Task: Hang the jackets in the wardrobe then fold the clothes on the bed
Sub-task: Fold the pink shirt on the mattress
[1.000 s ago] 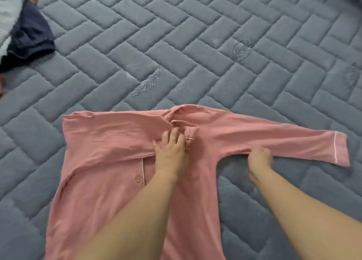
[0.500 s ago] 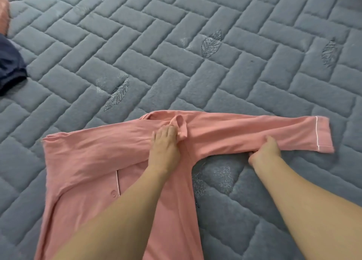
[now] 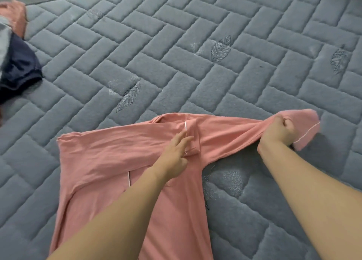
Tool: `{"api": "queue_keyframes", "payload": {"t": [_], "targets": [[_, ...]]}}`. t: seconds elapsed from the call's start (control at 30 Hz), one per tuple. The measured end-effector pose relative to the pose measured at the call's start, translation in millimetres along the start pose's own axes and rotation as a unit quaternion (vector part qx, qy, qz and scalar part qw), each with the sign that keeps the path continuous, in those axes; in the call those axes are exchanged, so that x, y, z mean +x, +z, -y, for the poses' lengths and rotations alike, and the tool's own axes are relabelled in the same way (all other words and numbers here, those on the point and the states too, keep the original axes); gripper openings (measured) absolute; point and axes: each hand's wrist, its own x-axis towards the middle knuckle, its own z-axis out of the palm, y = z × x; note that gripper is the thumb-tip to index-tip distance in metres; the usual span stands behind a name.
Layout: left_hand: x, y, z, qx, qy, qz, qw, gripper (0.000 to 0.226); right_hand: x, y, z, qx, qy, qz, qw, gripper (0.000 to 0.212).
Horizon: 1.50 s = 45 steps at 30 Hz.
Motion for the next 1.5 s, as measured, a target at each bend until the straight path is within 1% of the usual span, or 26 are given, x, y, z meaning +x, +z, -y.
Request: {"api": "queue_keyframes", "payload": {"t": [0.1, 0.17, 0.23, 0.27, 0.3, 0.33, 0.37, 0.4, 0.43, 0.47, 0.53, 0.57, 0.6, 0.63, 0.7, 0.8, 0.87, 0.97, 1.07, 1.13, 1.2, 1.23, 1.33, 1.4, 1.43, 1.5], "targets": [[-18.8, -37.3, 13.3, -0.199, -0.127, -0.116, 0.965, 0.065, -48.9, 19.7, 15.6, -0.095, -0.191, 0.053, 0.976, 0.032], [-26.9, -64.7, 22.4, -0.284, -0.198, -0.175, 0.922, 0.053, -94.2, 27.5, 14.5, -0.123, -0.343, 0.142, 0.920, 0.032], [-43.4, -99.4, 42.9, -0.389, -0.258, -0.226, 0.855, 0.033, -162.0, 33.2, 0.4, -0.164, -0.497, 0.272, 0.808, 0.024], [-52.6, -116.7, 52.0, -0.454, -0.289, -0.237, 0.809, 0.020, -196.8, 33.6, -11.4, -0.194, -0.546, 0.350, 0.736, 0.019], [-63.2, -132.6, 61.8, -0.521, -0.309, -0.239, 0.759, 0.018, -228.5, 32.7, -27.4, -0.239, -0.565, 0.443, 0.654, 0.020], [-73.8, -145.3, 73.3, -0.565, -0.316, -0.249, 0.720, 0.032, -254.2, 29.9, -45.3, -0.302, -0.561, 0.530, 0.561, 0.032], [-83.4, -154.2, 86.2, -0.586, -0.314, -0.262, 0.699, 0.046, -272.2, 26.8, -63.0, -0.371, -0.543, 0.585, 0.474, 0.047], [-90.8, -160.0, 98.5, -0.584, -0.321, -0.281, 0.690, 0.056, -283.7, 23.5, -80.0, -0.424, -0.528, 0.601, 0.425, 0.057], [-97.3, -162.9, 108.2, -0.569, -0.338, -0.296, 0.689, 0.059, -288.0, 22.0, -93.5, -0.446, -0.517, 0.594, 0.426, 0.060], [-101.7, -163.5, 115.9, -0.549, -0.364, -0.300, 0.690, 0.059, -288.2, 22.2, -100.3, -0.439, -0.509, 0.575, 0.467, 0.059], [-106.1, -160.5, 125.5, -0.537, -0.404, -0.280, 0.686, 0.053, -280.0, 27.6, -104.1, -0.406, -0.486, 0.494, 0.596, 0.054], [-106.1, -158.0, 129.5, -0.535, -0.414, -0.279, 0.682, 0.051, -270.2, 34.2, -102.6, -0.418, -0.466, 0.444, 0.641, 0.054], [-104.7, -155.5, 134.6, -0.523, -0.423, -0.293, 0.680, 0.057, -257.5, 40.8, -100.6, -0.447, -0.440, 0.402, 0.667, 0.057], [-102.9, -152.7, 140.6, -0.488, -0.433, -0.320, 0.687, 0.067, -243.3, 47.0, -99.2, -0.485, -0.416, 0.372, 0.673, 0.061], [-103.7, -149.2, 153.1, -0.385, -0.430, -0.365, 0.730, 0.081, -221.3, 60.0, -97.5, -0.552, -0.371, 0.349, 0.660, 0.068], [-104.5, -153.5, 161.7, -0.218, -0.411, -0.351, 0.812, 0.093, -211.5, 75.9, -93.7, -0.601, -0.318, 0.359, 0.639, 0.068], [-98.0, -158.8, 160.9, -0.085, -0.395, -0.319, 0.857, 0.100, -216.6, 87.3, -92.1, -0.614, -0.330, 0.359, 0.621, 0.069], [-81.8, -159.6, 155.6, 0.110, -0.365, -0.203, 0.902, 0.102, -232.7, 110.3, -86.1, -0.568, -0.417, 0.381, 0.599, 0.068], [-67.5, -155.1, 156.6, 0.126, -0.329, -0.111, 0.929, 0.067, -241.9, 136.3, -81.3, -0.541, -0.483, 0.387, 0.569, 0.059], [-66.8, -158.1, 161.0, 0.067, -0.288, -0.153, 0.943, 0.034, -240.0, 146.6, -80.5, -0.534, -0.506, 0.378, 0.562, 0.044], [-77.1, -163.2, 168.1, 0.008, -0.229, -0.256, 0.939, 0.013, -237.3, 150.4, -81.1, -0.508, -0.512, 0.366, 0.589, 0.033], [-87.4, -165.0, 170.3, -0.021, -0.191, -0.307, 0.932, 0.011, -236.8, 150.7, -81.1, -0.493, -0.508, 0.354, 0.611, 0.029], [-121.4, -159.9, 177.8, -0.143, -0.138, -0.391, 0.898, 0.025, -238.6, 153.0, -78.3, -0.471, -0.478, 0.308, 0.675, 0.022], [-140.7, -154.4, 188.3, -0.223, -0.187, -0.444, 0.847, 0.028, -240.7, 156.0, -73.8, -0.472, -0.454, 0.296, 0.696, 0.023], [-148.1, -153.2, 194.1, -0.256, -0.235, -0.457, 0.818, 0.027, -241.6, 157.9, -72.6, -0.478, -0.454, 0.290, 0.694, 0.025], [-157.1, -150.0, 207.0, -0.275, -0.364, -0.418, 0.786, 0.019, -243.1, 161.1, -72.5, -0.487, -0.467, 0.278, 0.683, 0.029]]}}
